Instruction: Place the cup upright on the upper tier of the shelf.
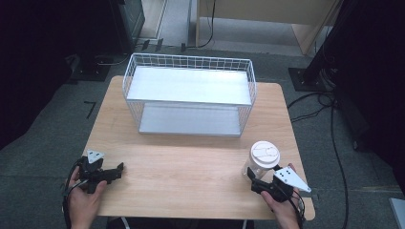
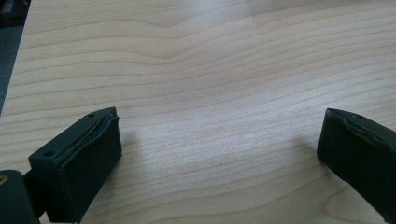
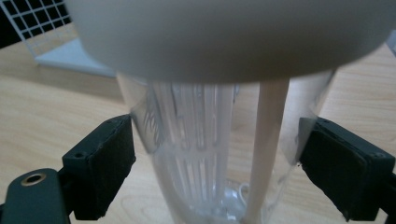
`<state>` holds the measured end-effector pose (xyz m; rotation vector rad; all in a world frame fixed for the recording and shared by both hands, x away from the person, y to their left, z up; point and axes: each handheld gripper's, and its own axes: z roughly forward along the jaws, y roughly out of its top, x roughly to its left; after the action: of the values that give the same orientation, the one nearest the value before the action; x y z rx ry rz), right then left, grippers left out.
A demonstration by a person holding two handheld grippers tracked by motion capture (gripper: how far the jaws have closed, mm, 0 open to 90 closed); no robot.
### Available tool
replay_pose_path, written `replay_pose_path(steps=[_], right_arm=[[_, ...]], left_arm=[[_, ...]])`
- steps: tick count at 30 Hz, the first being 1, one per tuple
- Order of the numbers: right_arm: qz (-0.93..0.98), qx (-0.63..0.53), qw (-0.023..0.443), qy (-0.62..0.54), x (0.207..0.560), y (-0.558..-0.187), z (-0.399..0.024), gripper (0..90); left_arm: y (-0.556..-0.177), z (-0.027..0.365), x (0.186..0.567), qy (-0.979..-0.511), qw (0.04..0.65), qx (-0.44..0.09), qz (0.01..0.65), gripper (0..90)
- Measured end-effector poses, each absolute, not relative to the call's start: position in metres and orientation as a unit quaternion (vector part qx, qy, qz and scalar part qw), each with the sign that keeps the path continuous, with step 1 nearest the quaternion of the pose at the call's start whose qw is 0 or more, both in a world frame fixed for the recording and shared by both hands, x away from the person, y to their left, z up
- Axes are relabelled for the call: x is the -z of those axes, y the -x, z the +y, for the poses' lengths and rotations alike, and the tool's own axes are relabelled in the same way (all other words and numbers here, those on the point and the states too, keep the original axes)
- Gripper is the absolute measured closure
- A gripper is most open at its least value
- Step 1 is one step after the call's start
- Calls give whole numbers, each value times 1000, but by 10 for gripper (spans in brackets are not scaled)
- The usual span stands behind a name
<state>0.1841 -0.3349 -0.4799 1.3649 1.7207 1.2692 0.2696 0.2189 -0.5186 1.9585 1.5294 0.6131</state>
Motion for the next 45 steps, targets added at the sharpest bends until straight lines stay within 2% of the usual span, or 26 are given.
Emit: replay_pose_path(steps=[21, 28, 34, 45], right_arm=[[579, -518, 364, -514, 467, -199, -305, 142], [559, -544, 369, -506, 452, -201, -294, 146], [546, -552, 391, -494, 437, -211, -279, 145], [545, -571, 397, -469, 407, -228, -257, 149]], left_arm=[[-270, 219, 519, -733, 287, -229, 572, 1], [-270, 219, 519, -733, 287, -229, 573, 1], [-270, 219, 519, -733, 287, -230, 572, 1], [-270, 219, 519, -733, 287, -230, 573, 1]])
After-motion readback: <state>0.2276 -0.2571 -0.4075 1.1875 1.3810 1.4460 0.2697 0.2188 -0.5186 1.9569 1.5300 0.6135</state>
